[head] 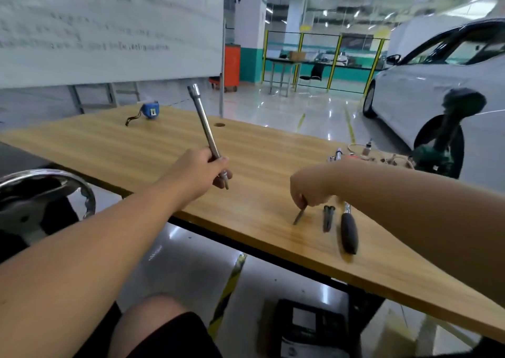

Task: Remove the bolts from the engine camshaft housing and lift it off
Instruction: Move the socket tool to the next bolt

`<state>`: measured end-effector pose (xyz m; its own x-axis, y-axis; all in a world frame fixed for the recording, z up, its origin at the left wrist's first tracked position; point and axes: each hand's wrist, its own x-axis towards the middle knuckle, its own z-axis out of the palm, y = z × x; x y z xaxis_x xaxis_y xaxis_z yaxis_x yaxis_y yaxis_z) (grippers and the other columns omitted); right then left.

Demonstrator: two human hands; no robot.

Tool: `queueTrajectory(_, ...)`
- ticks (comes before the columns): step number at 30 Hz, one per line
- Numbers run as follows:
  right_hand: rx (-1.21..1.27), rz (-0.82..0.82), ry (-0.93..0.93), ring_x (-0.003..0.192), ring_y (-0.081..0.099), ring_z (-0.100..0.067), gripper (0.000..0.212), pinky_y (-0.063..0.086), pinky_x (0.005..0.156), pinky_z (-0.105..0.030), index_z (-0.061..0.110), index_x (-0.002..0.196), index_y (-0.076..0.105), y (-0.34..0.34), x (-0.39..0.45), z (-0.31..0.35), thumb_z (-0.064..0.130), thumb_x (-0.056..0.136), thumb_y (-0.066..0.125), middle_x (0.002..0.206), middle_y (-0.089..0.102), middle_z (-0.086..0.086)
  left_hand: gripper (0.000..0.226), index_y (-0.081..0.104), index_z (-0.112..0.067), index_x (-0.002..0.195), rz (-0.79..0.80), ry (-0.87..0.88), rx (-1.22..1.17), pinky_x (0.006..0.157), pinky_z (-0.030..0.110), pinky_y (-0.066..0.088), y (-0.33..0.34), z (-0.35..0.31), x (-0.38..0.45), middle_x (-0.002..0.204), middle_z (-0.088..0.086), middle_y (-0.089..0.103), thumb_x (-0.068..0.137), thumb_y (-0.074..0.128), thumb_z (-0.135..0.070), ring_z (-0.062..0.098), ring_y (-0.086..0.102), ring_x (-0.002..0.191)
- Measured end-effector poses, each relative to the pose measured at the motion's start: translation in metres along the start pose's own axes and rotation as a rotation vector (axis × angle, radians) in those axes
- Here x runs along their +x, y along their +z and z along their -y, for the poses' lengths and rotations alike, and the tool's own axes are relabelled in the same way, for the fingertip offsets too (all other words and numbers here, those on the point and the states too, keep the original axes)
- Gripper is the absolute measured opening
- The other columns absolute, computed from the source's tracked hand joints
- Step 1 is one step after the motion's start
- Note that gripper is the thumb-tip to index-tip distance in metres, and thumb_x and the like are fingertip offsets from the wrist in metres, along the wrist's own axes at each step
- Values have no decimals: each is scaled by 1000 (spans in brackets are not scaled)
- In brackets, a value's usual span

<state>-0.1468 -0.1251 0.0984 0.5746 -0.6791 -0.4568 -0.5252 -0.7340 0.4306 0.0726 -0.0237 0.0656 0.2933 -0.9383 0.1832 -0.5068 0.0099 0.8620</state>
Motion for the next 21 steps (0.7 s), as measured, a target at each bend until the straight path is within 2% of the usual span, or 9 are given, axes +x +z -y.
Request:
queueTrajectory(2,-14,-27,-28,88,51,-16,33,41,63,-22,15,112,72,6,6,-3,-5,91,58,108,65,-3,23,69,-21,96,20,8,63,66,24,46,2,3,1,81,-23,73,105,52,-33,0,72,69)
queueTrajectory(4,-31,-28,-42,91,54,-19,32,42,72,-26,14,111,72,9,8,-4,-7,91,56,113,66,-4,22,68,-22,97,17,8,112,65,22,43,-1,6,2,80,-27,72,106,51,-34,-3,71,70)
queueTrajectory(8,-80,12,-33,100,58,-23,33,45,76,-27,13,109,72,9,6,-4,-9,90,56,121,65,-7,22,69,-23,96,-26,-5,169,65,26,43,-14,11,2,75,-24,72,105,52,-35,-2,71,68)
queueTrajectory(12,-67,-3,7,115,59,-24,43,45,82,-27,16,118,69,3,-2,-5,-11,92,49,129,62,-4,22,68,-24,96,-44,-4,183,67,27,43,-26,13,1,80,-30,70,105,52,-36,-3,71,70)
queueTrajectory(15,-60,-46,17,105,56,-21,40,42,79,-29,17,120,68,-8,-10,-3,-7,93,48,128,61,-4,22,68,-26,95,-60,0,182,70,29,45,-34,13,-1,81,-30,70,105,51,-36,-3,70,71)
queueTrajectory(18,-31,-146,2,97,49,-18,42,42,80,-29,20,127,64,-22,-14,4,-2,95,47,128,59,-3,22,68,-27,96,-80,2,183,69,27,43,-42,11,-3,82,-30,70,105,51,-37,-5,70,71)
queueTrajectory(21,78,-324,-46,114,55,-25,37,46,88,-32,24,130,62,-42,-10,23,10,99,47,130,57,-4,20,67,-27,97,-102,7,176,71,27,44,-55,7,-10,83,-28,71,105,52,-38,-4,71,72)
